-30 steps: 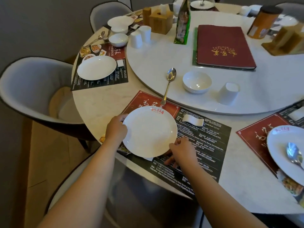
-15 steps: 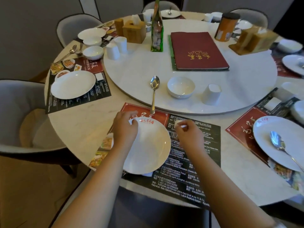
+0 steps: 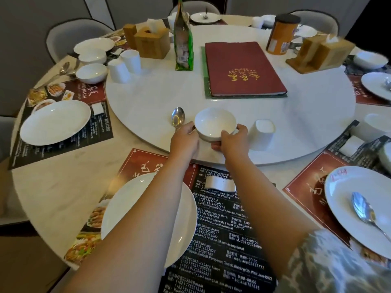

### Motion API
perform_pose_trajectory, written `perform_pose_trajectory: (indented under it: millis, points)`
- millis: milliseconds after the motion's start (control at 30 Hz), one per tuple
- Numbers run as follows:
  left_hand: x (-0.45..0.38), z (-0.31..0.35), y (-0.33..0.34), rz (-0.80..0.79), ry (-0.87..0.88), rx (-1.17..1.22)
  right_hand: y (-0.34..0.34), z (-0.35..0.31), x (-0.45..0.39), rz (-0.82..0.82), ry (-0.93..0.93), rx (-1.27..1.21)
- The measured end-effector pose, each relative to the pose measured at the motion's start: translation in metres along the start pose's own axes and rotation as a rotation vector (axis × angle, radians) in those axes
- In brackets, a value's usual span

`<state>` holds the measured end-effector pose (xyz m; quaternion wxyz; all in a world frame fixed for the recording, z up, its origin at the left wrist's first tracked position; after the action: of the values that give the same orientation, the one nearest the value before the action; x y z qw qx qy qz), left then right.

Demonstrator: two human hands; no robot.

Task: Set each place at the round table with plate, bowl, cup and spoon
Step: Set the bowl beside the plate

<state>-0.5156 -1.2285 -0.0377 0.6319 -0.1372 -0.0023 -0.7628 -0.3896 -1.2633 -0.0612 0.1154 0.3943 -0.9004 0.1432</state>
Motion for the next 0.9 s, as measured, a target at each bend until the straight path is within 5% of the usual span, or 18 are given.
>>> perform_pose_trajectory:
  millis: [367, 900]
  points:
    - [0.065, -0.014, -0.022, 0.119, 0.124, -0.021, -0.057, 0.016, 0.096, 0.048, -0.059, 0.089]
    - [0.205, -0.058, -0.029, -0.078, 0.185, -0.418, -0.125, 0.09, 0.191, 0.046, -0.018, 0.377]
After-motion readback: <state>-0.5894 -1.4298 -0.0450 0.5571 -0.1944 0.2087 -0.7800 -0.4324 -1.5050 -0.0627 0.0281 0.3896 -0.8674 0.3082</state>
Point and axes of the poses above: each hand's wrist, its own x-axis away from the middle knuckle, its own y-axis out of the palm, z = x × y, the point moved 2 cm from there along -x, towards the middle knuckle, and after that the axes turned 4 degrees about x, right-handed, at the moved point
